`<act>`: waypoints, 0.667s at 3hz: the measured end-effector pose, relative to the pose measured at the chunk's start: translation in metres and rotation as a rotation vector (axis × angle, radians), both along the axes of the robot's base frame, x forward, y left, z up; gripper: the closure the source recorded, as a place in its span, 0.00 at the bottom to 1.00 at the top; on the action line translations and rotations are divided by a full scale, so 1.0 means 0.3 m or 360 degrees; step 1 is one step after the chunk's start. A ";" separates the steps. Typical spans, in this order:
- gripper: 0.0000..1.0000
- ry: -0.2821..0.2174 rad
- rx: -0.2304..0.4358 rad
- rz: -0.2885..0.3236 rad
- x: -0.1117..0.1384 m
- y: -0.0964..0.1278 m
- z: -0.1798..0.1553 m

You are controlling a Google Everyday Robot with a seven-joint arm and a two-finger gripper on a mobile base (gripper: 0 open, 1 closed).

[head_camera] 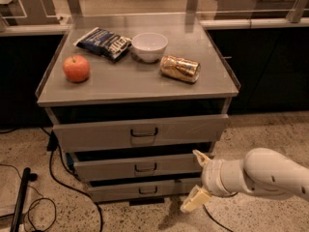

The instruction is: Open middle drawer

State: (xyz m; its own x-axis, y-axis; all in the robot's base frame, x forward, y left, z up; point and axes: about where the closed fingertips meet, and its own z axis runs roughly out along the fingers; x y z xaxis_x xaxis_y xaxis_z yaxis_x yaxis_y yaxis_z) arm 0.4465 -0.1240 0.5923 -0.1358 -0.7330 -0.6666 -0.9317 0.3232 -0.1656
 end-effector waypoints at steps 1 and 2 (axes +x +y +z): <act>0.00 0.0073 -0.0013 0.0009 0.056 0.003 -0.109; 0.00 0.0129 0.0006 0.0026 0.123 0.013 -0.225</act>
Offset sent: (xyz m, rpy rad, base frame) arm 0.0526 0.0025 -0.0942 -0.0020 0.1085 0.0193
